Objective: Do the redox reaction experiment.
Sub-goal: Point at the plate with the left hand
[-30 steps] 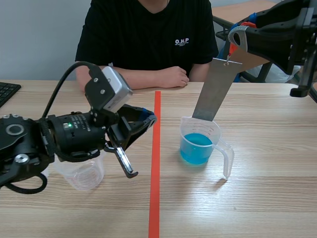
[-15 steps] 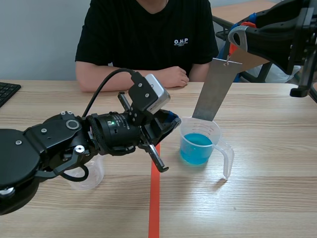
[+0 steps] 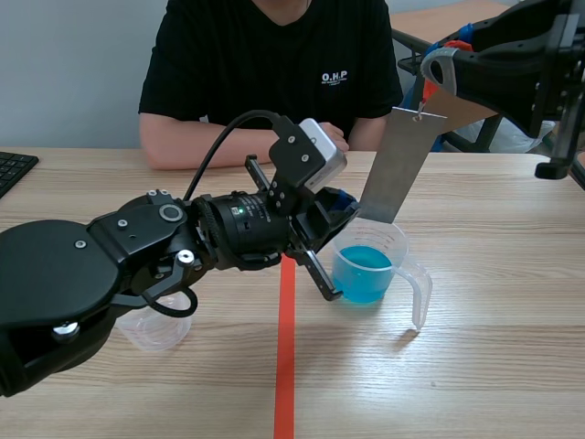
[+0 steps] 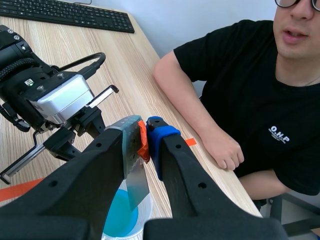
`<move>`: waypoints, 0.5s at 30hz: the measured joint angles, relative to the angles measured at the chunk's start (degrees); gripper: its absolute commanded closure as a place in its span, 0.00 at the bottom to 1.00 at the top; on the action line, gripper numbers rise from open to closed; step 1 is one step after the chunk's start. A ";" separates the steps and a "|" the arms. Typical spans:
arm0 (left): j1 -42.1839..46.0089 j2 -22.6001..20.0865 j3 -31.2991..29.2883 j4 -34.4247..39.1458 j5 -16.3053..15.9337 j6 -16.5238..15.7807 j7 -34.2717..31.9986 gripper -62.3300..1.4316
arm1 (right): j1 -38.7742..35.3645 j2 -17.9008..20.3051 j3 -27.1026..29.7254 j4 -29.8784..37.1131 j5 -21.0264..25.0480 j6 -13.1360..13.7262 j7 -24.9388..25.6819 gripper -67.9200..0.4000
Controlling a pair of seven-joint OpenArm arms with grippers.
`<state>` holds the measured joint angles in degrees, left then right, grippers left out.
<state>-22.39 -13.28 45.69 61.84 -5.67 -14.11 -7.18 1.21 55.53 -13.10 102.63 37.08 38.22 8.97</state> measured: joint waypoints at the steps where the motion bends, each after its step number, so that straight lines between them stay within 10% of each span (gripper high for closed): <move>1: -0.02 0.15 0.00 0.00 0.57 0.28 -0.09 0.90 | 0.00 0.00 0.00 0.00 0.00 0.00 0.00 0.97; 15: 0.02 0.52 0.02 -4.39 1.64 2.12 -2.67 0.90 | 0.00 0.00 0.00 0.00 0.00 0.00 0.00 0.97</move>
<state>-22.37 -12.75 45.71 57.45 -4.03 -11.99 -9.85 1.21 55.53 -13.10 102.63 37.08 38.22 8.97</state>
